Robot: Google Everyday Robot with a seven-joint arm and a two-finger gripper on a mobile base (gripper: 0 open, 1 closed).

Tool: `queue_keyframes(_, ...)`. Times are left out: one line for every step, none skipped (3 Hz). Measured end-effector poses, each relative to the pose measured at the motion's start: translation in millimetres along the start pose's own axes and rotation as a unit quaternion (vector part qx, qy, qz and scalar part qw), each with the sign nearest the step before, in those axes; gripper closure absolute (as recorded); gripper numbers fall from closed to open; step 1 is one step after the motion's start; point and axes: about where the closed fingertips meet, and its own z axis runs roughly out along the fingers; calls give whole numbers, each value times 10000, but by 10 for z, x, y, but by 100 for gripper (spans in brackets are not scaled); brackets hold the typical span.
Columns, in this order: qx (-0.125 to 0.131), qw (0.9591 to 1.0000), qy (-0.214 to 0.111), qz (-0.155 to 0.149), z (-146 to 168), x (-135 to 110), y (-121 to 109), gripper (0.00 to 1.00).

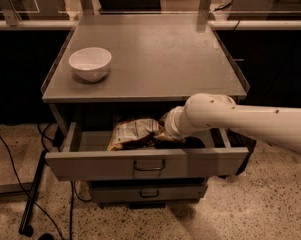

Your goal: Pick brown chip bag from top drawer and place on counter

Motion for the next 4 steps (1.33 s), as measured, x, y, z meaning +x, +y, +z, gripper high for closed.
queue_keyframes(-1,10000,0,1,-1,0,1,100)
queue_keyframes(-20,10000,38,35,-87,29,27,100)
queue_keyframes(-24,9999,85,97,-205,68,34,100)
queue_keyframes(-49,9998,117,176,-349,97,23,100)
